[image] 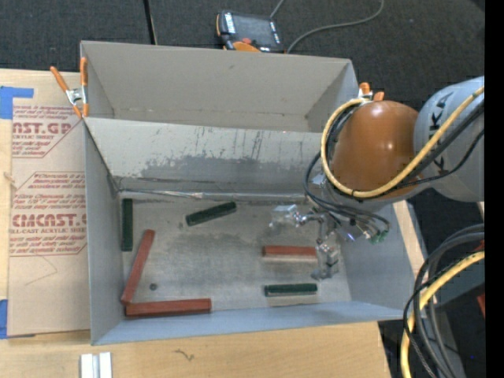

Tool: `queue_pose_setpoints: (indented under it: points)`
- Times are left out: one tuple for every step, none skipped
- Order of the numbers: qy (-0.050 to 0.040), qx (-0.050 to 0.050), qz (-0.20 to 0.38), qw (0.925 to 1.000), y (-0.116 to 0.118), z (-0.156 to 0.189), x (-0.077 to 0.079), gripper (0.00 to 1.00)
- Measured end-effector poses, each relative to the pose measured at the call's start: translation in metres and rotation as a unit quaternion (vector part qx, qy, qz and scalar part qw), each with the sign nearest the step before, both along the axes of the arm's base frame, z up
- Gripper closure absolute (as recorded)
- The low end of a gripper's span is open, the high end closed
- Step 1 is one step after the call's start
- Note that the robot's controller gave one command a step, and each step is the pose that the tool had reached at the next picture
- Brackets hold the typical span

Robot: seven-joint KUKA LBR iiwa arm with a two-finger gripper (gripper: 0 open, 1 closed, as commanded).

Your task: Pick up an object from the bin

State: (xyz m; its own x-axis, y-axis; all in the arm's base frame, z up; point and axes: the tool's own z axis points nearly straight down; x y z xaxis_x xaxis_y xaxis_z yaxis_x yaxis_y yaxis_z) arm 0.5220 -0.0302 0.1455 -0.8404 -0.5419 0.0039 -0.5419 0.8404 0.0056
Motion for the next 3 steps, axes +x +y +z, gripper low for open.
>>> queue_pose_setpoints:
  points:
    - [-0.0039,0.000,0.129,0.9917,-0.021,-0.076,0.012,0.00]
    - [-0.0078,-0.001,0.118,0.9930,-0.033,-0.044,0.073,0.00]
    - [-0.0003,0.000,0.013,0.9999,-0.039,-0.075,-0.021,0.00]
